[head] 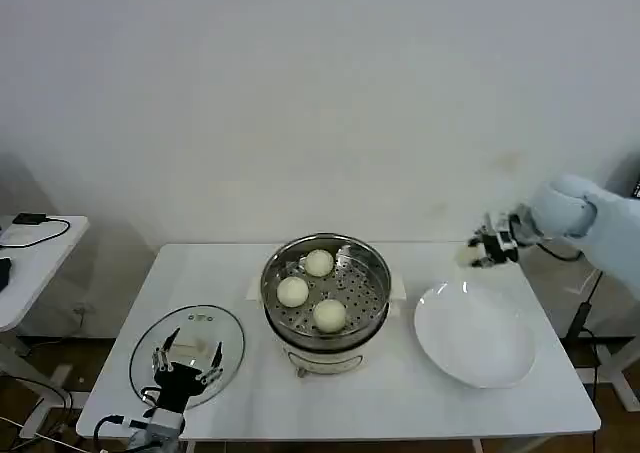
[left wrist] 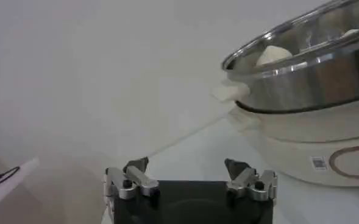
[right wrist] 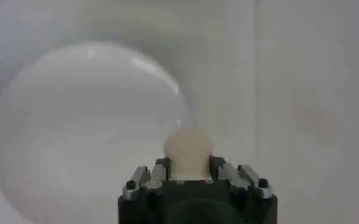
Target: Take steamed baozi put them in steamer then cover it.
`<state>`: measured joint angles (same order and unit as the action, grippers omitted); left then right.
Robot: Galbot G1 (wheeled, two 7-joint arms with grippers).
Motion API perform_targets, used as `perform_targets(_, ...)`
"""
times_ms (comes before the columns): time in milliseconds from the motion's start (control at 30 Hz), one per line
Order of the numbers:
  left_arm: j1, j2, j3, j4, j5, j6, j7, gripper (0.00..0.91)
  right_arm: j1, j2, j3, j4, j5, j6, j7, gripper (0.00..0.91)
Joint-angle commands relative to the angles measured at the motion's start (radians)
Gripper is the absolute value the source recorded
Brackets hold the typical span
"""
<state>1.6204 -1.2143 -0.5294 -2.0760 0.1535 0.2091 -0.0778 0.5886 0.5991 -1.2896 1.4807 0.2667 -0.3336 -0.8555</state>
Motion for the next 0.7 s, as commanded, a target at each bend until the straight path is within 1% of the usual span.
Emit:
perform_targets(33, -0.012, -0.003, -0.004, 0.007, -0.006, 0.000, -0.001, 0.907, 0.208, 0.272, -0.176, 0.116, 0.343, -0.221, 0.176, 0.443)
perform_targets(67, -0.013, -0.003, -0.004, 0.009, -0.006, -0.001, -0.001, 0.907, 0.204, 0.281, -0.174, 0.113, 0.352, -0.224, 0.180, 0.443)
perform_targets(133, -0.014, -0.007, -0.006, 0.009, -0.006, 0.000, -0.002, 0.907, 0.179, 0.347, -0.154, 0.094, 0.413, -0.278, 0.236, 0.443)
perform_targets(200, -0.014, -0.010, -0.008, 0.006, -0.005, 0.000, -0.003, 0.907, 0.167, 0.379, -0.157, 0.082, 0.452, -0.308, 0.263, 0.443)
perform_targets(233, -0.014, -0.011, -0.009, 0.002, -0.005, 0.000, -0.002, 0.907, 0.157, 0.408, -0.160, 0.073, 0.475, -0.333, 0.285, 0.443)
perform_targets(267, -0.014, -0.012, -0.009, 0.000, -0.005, 0.000, -0.003, 0.907, 0.151, 0.415, -0.161, 0.070, 0.482, -0.336, 0.291, 0.443)
perform_targets(300, -0.014, -0.013, -0.011, -0.001, -0.005, 0.000, -0.003, 0.907, 0.136, 0.433, -0.163, 0.062, 0.510, -0.362, 0.309, 0.443)
perform_targets(367, -0.013, -0.017, -0.014, -0.002, -0.005, -0.002, -0.004, 0.907, 0.107, 0.463, -0.154, 0.057, 0.545, -0.391, 0.340, 0.443)
perform_targets(433, -0.011, -0.017, -0.014, 0.000, -0.005, -0.004, -0.004, 0.907, 0.091, 0.476, -0.149, 0.055, 0.562, -0.394, 0.355, 0.443)
perform_targets(533, -0.010, -0.016, -0.014, 0.004, -0.005, -0.007, -0.005, 0.907, 0.075, 0.489, -0.154, 0.044, 0.556, -0.394, 0.365, 0.443)
perform_targets(700, -0.008, -0.018, -0.014, 0.002, -0.006, -0.008, -0.006, 0.907, 0.031, 0.493, -0.142, 0.001, 0.534, -0.395, 0.365, 0.443)
